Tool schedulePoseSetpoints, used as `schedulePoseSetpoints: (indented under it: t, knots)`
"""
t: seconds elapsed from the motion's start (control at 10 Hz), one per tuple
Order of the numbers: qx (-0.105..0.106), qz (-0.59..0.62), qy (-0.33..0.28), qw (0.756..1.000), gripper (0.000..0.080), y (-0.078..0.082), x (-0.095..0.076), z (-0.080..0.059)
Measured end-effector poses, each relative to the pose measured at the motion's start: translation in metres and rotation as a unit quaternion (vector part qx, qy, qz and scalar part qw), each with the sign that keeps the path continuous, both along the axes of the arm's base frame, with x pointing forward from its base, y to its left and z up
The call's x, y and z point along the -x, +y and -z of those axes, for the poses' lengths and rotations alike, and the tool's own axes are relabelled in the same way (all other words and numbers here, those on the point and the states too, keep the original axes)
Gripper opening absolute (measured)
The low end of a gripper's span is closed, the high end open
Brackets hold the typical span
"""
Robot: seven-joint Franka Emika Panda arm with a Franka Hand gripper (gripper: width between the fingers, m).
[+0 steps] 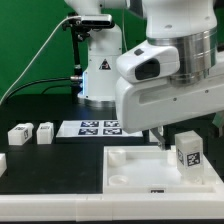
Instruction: Assemble one leg
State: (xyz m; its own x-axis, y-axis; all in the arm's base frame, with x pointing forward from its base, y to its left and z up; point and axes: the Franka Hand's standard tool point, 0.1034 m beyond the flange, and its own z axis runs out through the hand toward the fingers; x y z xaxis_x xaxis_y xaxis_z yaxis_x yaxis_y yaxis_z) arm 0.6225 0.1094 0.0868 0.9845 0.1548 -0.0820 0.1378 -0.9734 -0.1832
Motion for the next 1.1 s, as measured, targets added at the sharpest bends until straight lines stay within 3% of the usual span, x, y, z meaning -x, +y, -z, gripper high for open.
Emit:
schedulePoseSetpoints:
  t: [0.2, 0.5, 0.9, 1.1]
  knots:
    - [0.0, 0.0, -0.002, 1.0, 0.0649, 0.0012, 0.0002, 0.0008]
    - [0.002, 0.0, -0.002, 1.0, 0.0294, -0.0001, 0.0003, 0.0014]
    - [0.004, 0.024, 0.002, 1.0, 0.0294, -0.0015, 0.0003, 0.0017]
    - [0.019, 0.202, 0.013, 0.979, 0.0293, 0.0028, 0.0042, 0.0028]
